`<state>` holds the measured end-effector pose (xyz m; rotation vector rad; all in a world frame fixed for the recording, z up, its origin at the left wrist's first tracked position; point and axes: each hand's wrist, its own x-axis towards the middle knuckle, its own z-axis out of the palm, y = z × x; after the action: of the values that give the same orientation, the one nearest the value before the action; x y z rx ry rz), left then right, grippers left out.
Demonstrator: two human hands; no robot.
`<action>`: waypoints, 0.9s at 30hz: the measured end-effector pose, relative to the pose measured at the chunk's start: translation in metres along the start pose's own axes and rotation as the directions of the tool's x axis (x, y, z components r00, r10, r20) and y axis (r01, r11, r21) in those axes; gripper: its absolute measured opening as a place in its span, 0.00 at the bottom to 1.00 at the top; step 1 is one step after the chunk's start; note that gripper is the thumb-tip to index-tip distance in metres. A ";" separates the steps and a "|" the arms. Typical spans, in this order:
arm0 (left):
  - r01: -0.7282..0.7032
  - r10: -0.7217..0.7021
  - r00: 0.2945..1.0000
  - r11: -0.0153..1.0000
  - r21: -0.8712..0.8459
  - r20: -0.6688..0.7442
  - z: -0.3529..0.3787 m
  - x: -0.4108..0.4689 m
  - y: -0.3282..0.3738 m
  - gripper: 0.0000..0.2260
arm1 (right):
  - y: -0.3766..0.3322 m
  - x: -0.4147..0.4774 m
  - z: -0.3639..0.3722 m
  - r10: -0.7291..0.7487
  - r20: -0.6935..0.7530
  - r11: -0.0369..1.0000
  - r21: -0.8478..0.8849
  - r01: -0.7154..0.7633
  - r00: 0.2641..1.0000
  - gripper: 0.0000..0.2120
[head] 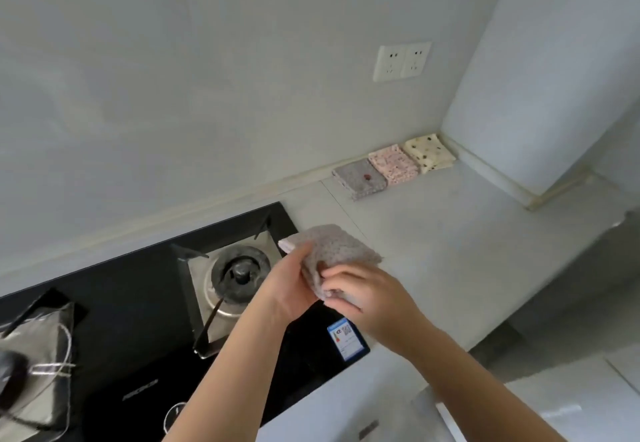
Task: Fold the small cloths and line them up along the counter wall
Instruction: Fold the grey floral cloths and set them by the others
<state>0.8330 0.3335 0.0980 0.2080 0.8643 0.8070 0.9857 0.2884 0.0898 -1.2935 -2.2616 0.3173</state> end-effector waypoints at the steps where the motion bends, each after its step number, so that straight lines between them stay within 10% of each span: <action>1: -0.005 0.005 0.999 1.000 0.013 -0.040 0.005 0.012 0.003 0.20 | 0.013 0.001 -0.004 0.041 0.001 0.998 0.054 -0.041 0.999 0.12; 5: -0.048 0.049 0.999 0.996 0.075 -0.010 0.022 0.044 0.015 0.16 | 0.066 0.021 -0.024 0.413 -0.127 0.839 0.438 -0.323 0.902 0.08; 11: 0.051 -0.047 0.999 0.968 0.245 -0.022 0.045 0.110 0.025 0.13 | 0.164 0.093 -0.035 0.569 0.577 0.045 0.690 -0.722 0.586 0.13; 15: -0.056 0.175 0.935 0.932 0.357 -0.310 0.056 0.180 0.014 0.12 | 0.236 0.129 -0.002 0.625 0.555 0.120 0.627 -0.770 0.549 0.10; 18: -0.015 0.460 0.725 0.755 0.656 -0.513 0.078 0.236 0.009 0.16 | 0.283 0.155 0.017 0.657 0.455 0.337 0.537 -0.773 0.602 0.13; 21: 0.040 0.635 0.574 0.609 0.792 -0.517 0.102 0.289 0.013 0.15 | 0.321 0.179 0.026 0.631 0.272 0.616 0.395 -0.682 0.727 0.16; 27: 0.150 0.707 0.469 0.527 0.837 -0.529 0.126 0.378 0.046 0.15 | 0.391 0.245 0.034 0.527 0.034 0.839 0.137 -0.527 0.849 0.12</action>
<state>1.0460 0.6503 -0.0238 0.8971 2.2475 0.7989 1.1529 0.7024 -0.0334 -1.8203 -1.7953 0.6532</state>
